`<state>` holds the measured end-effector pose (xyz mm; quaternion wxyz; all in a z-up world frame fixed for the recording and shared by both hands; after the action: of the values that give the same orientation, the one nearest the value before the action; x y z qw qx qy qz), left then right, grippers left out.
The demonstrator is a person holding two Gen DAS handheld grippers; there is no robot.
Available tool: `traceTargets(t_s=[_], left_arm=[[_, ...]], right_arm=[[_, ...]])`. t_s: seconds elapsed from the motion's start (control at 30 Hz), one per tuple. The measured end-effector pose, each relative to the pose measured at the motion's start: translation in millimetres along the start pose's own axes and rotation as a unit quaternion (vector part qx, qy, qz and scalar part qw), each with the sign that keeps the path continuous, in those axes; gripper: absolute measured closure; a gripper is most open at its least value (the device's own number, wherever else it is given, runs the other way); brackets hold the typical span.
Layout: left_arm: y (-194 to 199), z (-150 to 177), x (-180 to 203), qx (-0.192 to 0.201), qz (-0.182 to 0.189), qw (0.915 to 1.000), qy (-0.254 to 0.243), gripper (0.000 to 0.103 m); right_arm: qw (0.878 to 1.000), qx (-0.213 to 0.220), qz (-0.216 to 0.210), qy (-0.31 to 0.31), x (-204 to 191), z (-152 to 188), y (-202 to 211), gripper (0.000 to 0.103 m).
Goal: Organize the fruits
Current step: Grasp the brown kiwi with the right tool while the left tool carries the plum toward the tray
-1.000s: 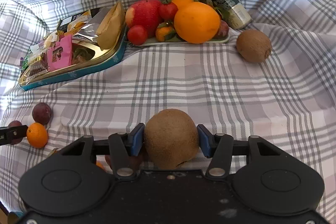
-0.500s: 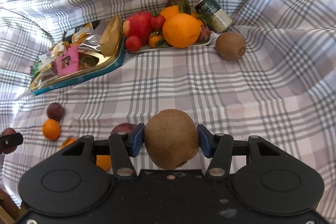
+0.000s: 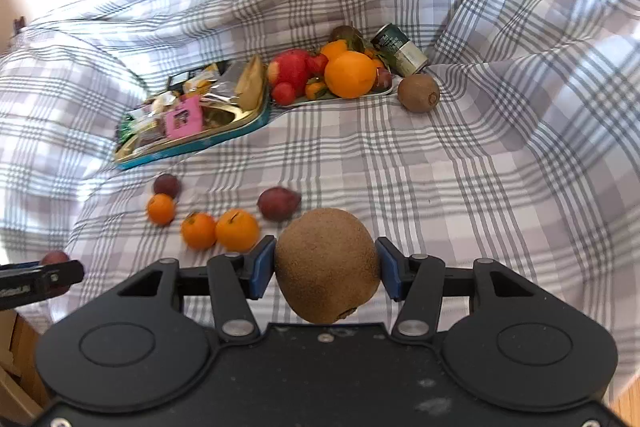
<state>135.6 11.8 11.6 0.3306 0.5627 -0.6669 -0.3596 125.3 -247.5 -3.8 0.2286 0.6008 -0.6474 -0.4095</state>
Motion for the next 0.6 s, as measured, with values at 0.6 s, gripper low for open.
traceTargets(t_s=[0.6], left_arm=[[32,75,13,-0.024,0.0,0.9992,0.031,0.057]], right_arm=[[1.0,0.001,-0.028,-0.002,-3,94,75,0.047]])
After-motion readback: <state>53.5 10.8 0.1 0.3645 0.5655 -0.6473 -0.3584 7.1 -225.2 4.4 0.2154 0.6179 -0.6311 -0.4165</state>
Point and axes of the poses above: each gripper's, at about its wrist camera, not at the fingertips, and y roughly against the way its jaws point, x to its right, z to its underside, the point moved 1 cm from there along -y, roughly the way its jaws point, and after that the axes turned 6 degrees about -x, right-handed, at the moved point
